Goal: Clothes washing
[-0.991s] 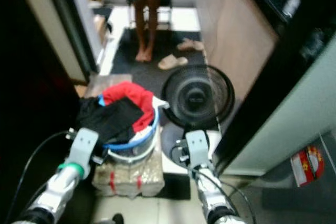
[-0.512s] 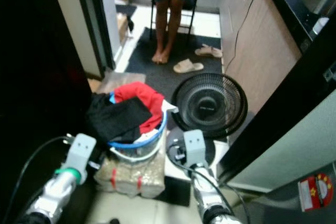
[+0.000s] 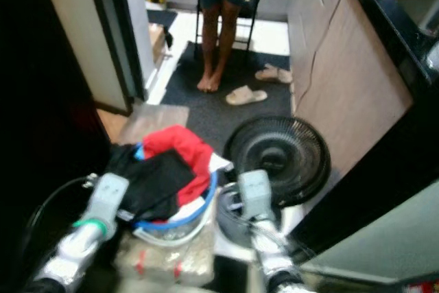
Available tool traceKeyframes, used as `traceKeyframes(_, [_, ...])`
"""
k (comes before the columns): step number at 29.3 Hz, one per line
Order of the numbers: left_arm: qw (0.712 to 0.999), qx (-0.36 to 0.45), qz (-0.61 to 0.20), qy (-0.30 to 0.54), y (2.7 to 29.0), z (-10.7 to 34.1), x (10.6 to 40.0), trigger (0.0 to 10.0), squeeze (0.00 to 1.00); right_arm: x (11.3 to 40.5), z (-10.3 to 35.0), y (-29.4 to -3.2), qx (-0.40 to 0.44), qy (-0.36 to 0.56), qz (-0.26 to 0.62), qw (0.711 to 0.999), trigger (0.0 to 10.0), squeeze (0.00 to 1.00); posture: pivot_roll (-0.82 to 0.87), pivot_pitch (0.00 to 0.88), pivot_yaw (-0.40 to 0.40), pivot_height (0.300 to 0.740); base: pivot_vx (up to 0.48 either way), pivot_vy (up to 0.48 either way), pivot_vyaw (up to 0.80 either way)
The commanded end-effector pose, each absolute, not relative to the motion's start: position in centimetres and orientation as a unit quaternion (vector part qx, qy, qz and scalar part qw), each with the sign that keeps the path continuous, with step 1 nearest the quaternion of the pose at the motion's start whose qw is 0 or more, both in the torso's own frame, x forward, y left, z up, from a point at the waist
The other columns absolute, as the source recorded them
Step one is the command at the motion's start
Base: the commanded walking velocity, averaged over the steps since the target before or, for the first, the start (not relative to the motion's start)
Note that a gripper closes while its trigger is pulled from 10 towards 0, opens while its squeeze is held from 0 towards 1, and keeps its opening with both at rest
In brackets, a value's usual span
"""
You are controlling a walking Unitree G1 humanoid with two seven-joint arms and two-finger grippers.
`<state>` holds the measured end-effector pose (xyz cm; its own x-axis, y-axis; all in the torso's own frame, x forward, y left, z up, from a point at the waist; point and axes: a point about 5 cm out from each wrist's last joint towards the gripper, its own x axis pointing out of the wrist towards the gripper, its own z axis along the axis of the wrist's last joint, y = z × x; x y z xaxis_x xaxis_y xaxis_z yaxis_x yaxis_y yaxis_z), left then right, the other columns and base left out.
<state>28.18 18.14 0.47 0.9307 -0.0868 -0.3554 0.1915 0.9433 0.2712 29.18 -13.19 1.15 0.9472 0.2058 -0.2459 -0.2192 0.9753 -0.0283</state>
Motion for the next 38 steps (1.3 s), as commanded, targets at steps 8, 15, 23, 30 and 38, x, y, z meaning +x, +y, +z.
traceKeyframes(8, [0.969,0.151,-0.078,0.180,17.6,0.0,27.9,10.0,0.00,28.5,0.4,-14.6,-0.033,0.140,0.091,0.985,10.0,0.00,-0.03,0.000,0.043,0.740,0.000,0.000,0.00])
traceKeyframes(15, [0.969,0.155,-0.076,0.179,17.7,0.1,28.0,10.0,0.00,28.8,0.9,-14.4,-0.025,0.124,0.095,0.987,10.0,0.00,-0.03,0.000,0.045,0.740,0.000,0.000,0.00])
traceKeyframes(23, [0.971,0.179,-0.092,0.129,17.5,2.2,29.3,10.0,0.00,30.4,3.3,-14.1,-0.007,0.062,0.095,0.994,10.0,0.00,-0.03,0.000,0.047,0.740,0.000,0.000,0.00])
traceKeyframes(30, [0.982,0.139,-0.104,0.074,16.6,5.5,31.1,10.0,0.00,32.2,6.5,-13.8,0.022,-0.003,0.089,0.996,10.0,0.00,-0.03,0.000,0.049,0.740,0.000,0.000,0.00])
traceKeyframes(38, [0.973,0.152,-0.166,0.053,13.9,7.4,31.6,10.0,0.00,33.9,10.9,-12.2,0.047,-0.089,0.100,0.990,10.0,0.00,-0.03,0.000,0.052,0.740,0.000,0.000,0.00])
